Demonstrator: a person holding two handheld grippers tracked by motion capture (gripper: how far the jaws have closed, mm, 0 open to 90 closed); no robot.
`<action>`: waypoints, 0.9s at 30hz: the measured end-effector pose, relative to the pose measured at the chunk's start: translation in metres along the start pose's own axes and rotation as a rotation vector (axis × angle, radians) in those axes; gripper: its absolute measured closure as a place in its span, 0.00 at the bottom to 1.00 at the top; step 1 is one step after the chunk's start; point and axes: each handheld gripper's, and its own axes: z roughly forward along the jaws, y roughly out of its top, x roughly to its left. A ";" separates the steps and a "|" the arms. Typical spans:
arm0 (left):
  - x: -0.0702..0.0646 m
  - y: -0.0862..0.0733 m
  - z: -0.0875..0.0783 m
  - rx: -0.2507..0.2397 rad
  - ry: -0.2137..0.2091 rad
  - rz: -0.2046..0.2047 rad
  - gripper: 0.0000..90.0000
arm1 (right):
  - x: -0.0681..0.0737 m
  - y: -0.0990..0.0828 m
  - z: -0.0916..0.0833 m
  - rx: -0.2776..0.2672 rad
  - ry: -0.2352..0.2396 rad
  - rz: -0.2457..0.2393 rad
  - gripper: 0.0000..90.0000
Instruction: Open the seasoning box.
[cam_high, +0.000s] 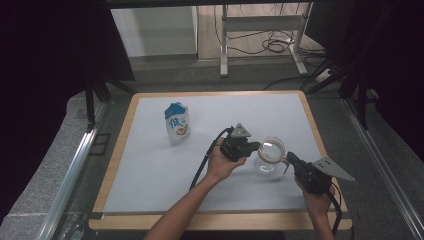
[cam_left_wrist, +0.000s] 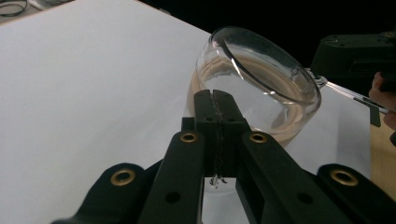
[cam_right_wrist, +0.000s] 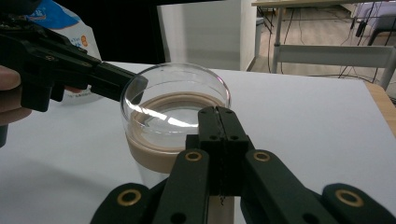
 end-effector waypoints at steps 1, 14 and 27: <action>0.000 0.000 0.000 0.000 0.001 -0.002 1.00 | 0.000 0.000 0.000 0.001 0.000 0.000 1.00; 0.002 -0.006 0.006 0.020 -0.009 -0.006 1.00 | 0.000 -0.002 0.000 -0.008 0.004 -0.007 1.00; 0.003 -0.008 0.005 0.019 -0.005 -0.008 0.98 | 0.001 -0.004 0.001 -0.030 0.009 -0.004 1.00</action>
